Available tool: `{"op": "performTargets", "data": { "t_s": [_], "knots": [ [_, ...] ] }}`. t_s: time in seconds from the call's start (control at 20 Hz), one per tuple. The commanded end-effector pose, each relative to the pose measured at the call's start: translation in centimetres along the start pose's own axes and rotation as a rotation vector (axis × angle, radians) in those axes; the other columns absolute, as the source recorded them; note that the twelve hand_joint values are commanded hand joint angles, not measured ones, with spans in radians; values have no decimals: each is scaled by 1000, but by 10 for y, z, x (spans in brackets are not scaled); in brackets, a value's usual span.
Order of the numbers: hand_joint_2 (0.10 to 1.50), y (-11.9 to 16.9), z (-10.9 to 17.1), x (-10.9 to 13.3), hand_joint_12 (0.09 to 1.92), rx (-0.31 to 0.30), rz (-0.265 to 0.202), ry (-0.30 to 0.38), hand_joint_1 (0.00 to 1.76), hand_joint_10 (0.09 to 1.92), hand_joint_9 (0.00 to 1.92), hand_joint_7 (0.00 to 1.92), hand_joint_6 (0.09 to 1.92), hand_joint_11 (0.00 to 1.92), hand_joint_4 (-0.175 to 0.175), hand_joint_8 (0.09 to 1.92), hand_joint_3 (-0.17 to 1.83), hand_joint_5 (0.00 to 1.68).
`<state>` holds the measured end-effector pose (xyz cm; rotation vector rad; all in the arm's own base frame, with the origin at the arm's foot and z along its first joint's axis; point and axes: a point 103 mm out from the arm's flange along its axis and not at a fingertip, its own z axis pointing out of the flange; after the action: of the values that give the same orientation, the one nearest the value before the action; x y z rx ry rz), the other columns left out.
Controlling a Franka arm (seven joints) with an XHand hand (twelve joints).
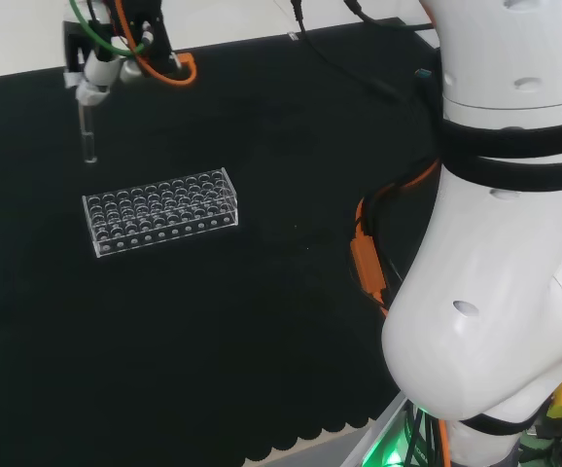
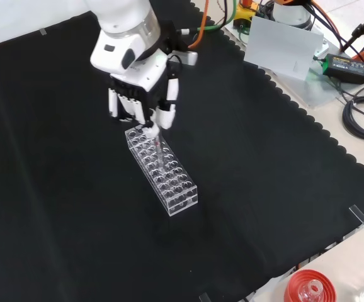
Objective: Shake the test tube.
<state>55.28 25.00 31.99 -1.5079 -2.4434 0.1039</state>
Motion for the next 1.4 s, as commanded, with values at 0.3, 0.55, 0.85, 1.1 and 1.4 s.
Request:
{"op": "performTargets", "data": {
  "t_s": [0.3,0.55,0.85,1.1,1.4],
  "knots": [
    [932,-11,-8,-1,1201,-12,-3,-58,1428,243,1433,1855,210,843,-175,250,-11,1424],
    [932,-24,-1,-54,1202,25,128,-207,1428,238,1436,1857,204,842,-175,246,-12,1426],
    [933,-39,-12,-112,1202,14,292,-306,1428,233,1438,1859,198,843,-175,242,-13,1429],
    [933,-58,-32,-149,1202,-8,395,-358,1428,229,1440,1860,195,842,-175,239,-14,1431],
    [933,-47,-29,-129,1202,-14,351,-284,1428,225,1442,1861,190,842,-175,235,-15,1433]
  ]
}}
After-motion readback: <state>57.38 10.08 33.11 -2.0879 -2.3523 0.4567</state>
